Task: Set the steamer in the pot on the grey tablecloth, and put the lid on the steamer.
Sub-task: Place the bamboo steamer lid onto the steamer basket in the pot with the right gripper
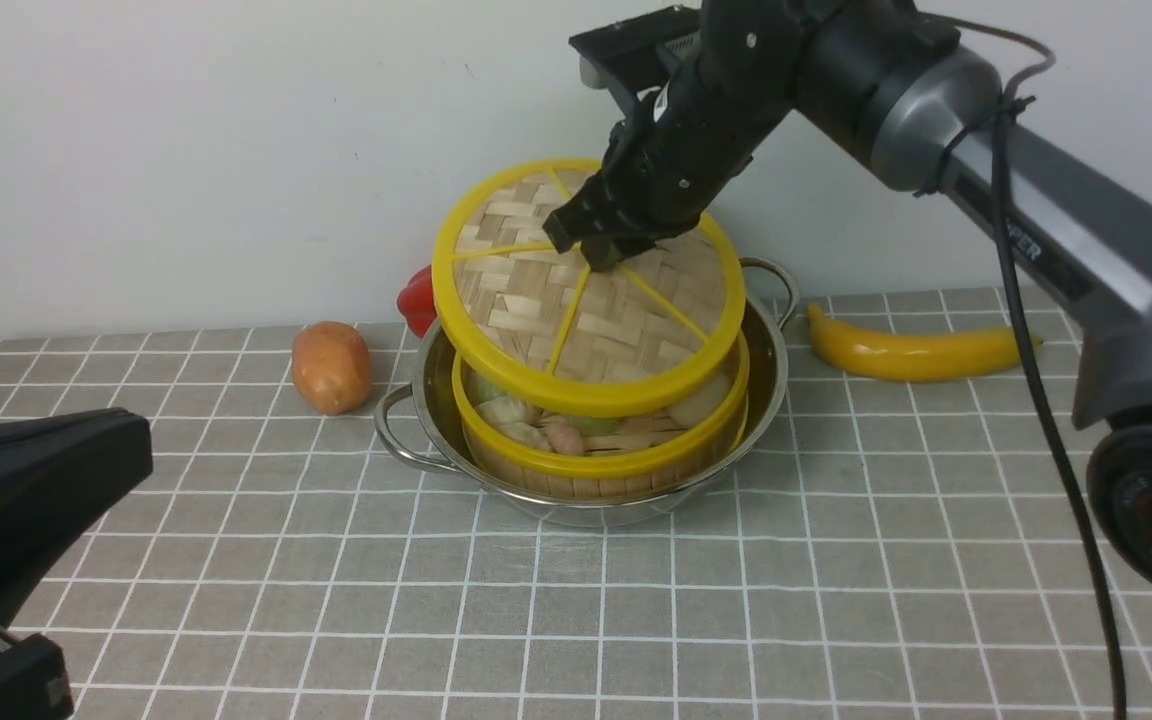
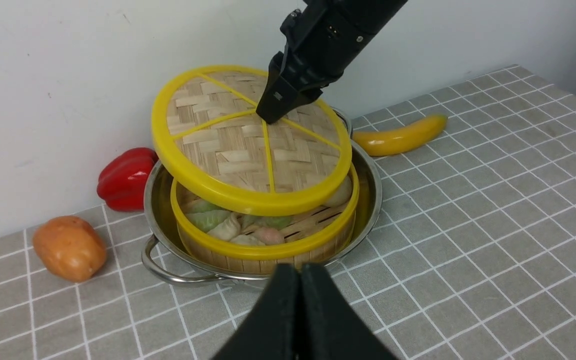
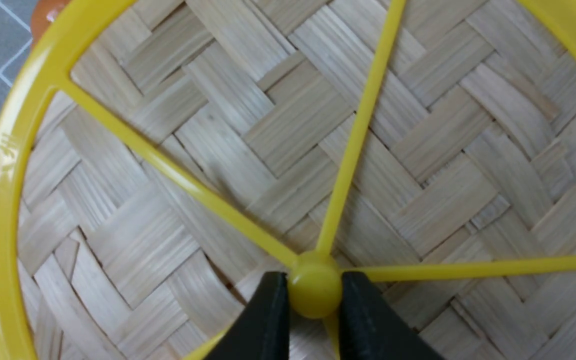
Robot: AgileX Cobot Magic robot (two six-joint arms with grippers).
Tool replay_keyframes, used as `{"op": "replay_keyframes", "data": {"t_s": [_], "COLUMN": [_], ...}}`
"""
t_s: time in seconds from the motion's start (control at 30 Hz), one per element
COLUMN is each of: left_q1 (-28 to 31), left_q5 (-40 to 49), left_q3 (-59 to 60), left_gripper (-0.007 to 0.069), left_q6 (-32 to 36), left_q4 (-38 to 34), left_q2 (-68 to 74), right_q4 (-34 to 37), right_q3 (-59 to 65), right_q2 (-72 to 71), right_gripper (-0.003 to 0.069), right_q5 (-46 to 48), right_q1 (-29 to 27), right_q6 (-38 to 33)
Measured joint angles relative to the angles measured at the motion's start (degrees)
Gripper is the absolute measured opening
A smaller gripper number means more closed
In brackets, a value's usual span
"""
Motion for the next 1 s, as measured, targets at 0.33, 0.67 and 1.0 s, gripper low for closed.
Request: {"op": "replay_keyframes", "data": {"t_s": [0.33,0.67,1.0], "left_q1": [0.0,0.0,0.0], "left_q5": [0.4,0.4,0.4], "left_q3": [0.0,0.0,0.0], "left_gripper": [-0.0022,-0.0022,-0.0022], "left_q6": [0.0,0.0,0.0], "left_q4": [0.1,0.1,0.1], "left_q2": [0.0,0.0,0.0], "right_q4": [0.1,0.2,0.3], "right_q3": [0.1,0.1,0.1], "right_q2": [0.8,0.6,-0.9], "right_gripper": [0.0141,0.0141,0.0141], "right_q5": [0.0,0.1,0.1], "right_q1": [0.0,0.0,0.0], "right_q6": [1.7,3.9,5.1]}}
